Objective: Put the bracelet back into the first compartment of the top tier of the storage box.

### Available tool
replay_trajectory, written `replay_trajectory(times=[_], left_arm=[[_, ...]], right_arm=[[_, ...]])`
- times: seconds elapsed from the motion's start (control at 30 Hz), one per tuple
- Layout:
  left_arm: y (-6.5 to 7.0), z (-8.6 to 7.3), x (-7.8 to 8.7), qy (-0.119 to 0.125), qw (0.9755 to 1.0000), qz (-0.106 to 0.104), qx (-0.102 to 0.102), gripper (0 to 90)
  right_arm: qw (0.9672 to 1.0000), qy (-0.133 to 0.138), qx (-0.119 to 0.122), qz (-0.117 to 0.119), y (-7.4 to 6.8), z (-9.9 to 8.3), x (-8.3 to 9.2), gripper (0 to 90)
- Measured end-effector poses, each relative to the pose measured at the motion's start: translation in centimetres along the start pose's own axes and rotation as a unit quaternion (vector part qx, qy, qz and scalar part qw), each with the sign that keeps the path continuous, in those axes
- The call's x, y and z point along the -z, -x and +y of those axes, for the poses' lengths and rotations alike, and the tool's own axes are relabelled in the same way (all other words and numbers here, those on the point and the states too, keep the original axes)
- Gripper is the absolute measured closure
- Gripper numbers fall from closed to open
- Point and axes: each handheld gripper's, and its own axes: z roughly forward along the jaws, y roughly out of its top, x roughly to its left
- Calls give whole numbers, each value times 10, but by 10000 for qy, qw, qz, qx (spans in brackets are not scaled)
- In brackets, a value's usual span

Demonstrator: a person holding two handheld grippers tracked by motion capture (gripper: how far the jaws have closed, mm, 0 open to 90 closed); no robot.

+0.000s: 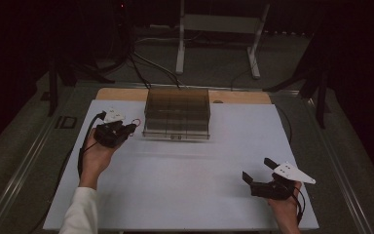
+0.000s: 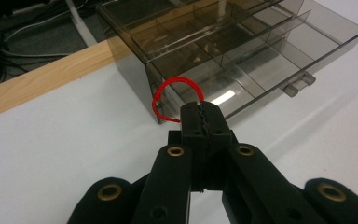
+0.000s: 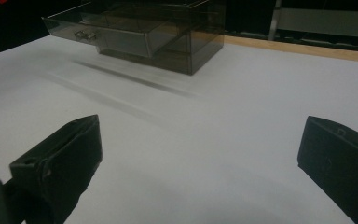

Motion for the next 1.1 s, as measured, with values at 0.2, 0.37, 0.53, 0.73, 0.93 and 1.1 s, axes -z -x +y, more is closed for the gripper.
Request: replay_trajectory(times=[0.2, 0.37, 0.53, 0.73, 0.93, 1.1], left_arm=[[0, 5, -4, 25, 10000, -30, 10, 900], [1, 9, -7, 31, 10000, -51, 8, 900], [2, 14, -10, 4, 10000, -55, -27, 900], [2, 18, -13, 20, 10000, -53, -22, 900], [4, 21, -18, 30, 10000, -52, -39, 900], [6, 24, -22, 28, 10000, -42, -39, 900]], right_arm=[[10000, 0, 11, 7, 0, 0, 0, 0], [10000, 0, -3, 3, 0, 0, -1, 0], [10000, -2, 2, 5, 0, 0, -1, 0], [10000, -2, -2, 4, 0, 0, -1, 0], [10000, -1, -6, 0, 0, 0, 0, 0], [10000, -1, -5, -1, 0, 0, 0, 0]])
